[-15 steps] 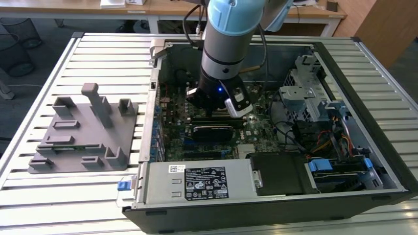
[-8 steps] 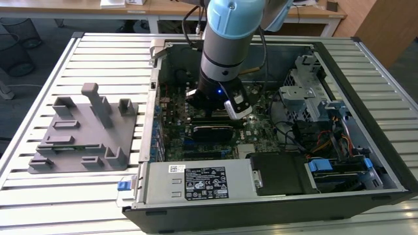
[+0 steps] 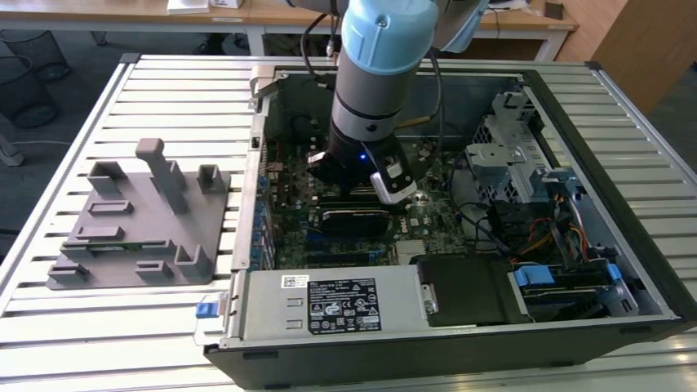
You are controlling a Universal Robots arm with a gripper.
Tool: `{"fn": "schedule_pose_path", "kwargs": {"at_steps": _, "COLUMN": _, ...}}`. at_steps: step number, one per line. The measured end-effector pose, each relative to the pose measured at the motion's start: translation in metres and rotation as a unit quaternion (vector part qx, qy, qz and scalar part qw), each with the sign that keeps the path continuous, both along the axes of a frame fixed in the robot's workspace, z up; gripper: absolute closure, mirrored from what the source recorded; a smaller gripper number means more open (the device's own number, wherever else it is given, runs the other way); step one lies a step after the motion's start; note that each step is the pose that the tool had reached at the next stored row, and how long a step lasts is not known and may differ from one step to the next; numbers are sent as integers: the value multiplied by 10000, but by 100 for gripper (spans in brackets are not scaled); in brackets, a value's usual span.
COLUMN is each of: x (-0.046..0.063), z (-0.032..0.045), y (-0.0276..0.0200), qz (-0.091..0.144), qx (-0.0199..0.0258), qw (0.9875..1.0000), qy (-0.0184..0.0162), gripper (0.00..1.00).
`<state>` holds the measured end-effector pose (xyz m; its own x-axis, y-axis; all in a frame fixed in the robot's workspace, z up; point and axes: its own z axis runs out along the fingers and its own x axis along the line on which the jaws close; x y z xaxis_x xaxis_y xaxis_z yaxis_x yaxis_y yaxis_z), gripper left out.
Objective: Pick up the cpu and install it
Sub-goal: 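Install the second cpu locking lever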
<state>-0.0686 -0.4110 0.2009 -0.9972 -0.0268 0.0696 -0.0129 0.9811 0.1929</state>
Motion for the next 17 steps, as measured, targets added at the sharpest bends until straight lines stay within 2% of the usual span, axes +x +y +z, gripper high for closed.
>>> {"fn": "schedule_pose_path", "kwargs": {"at_steps": 5, "x": -11, "z": -30, "y": -10, "qz": 1, "qx": 79, "qw": 10000, "qy": 0, "gripper": 89}}
{"fn": "schedule_pose_path", "kwargs": {"at_steps": 9, "x": -40, "z": -44, "y": -13, "qz": 1, "qx": 188, "qw": 9998, "qy": -3, "gripper": 89}}
{"fn": "schedule_pose_path", "kwargs": {"at_steps": 11, "x": -44, "z": -52, "y": -13, "qz": 2, "qx": 228, "qw": 9997, "qy": -3, "gripper": 89}}
{"fn": "schedule_pose_path", "kwargs": {"at_steps": 17, "x": -46, "z": -77, "y": -13, "qz": 1, "qx": 309, "qw": 9995, "qy": -4, "gripper": 89}}
